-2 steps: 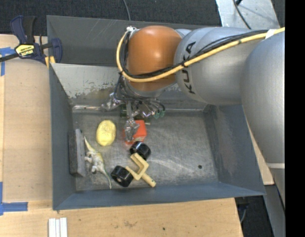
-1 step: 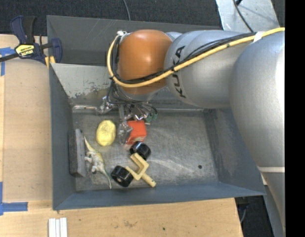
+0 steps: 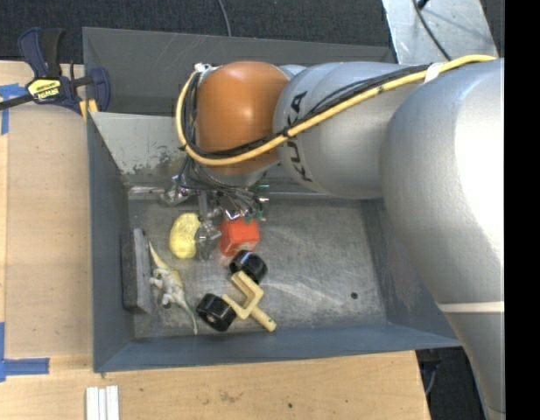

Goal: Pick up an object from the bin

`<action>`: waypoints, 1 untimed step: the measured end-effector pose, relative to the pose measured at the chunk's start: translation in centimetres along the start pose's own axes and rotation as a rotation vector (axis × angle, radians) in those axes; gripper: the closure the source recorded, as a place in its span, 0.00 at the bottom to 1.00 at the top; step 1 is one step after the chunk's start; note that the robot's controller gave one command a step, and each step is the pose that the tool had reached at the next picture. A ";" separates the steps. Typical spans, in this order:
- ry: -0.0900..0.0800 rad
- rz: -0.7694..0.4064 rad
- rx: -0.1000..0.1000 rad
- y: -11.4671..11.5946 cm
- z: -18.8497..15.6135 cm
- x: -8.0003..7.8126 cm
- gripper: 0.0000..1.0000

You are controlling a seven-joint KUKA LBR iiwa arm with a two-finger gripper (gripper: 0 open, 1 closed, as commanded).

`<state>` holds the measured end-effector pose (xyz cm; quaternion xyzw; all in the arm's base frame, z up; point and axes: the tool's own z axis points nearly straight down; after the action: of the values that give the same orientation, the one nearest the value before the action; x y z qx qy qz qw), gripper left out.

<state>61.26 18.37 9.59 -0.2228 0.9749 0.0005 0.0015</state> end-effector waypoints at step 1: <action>-0.001 -0.374 0.000 2.2 2.0 -0.6 1.00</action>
Offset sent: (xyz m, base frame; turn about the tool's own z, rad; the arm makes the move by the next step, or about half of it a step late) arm 0.0000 0.0000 0.0000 0.0000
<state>60.86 20.60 7.57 -0.4003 0.9164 0.0005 0.0020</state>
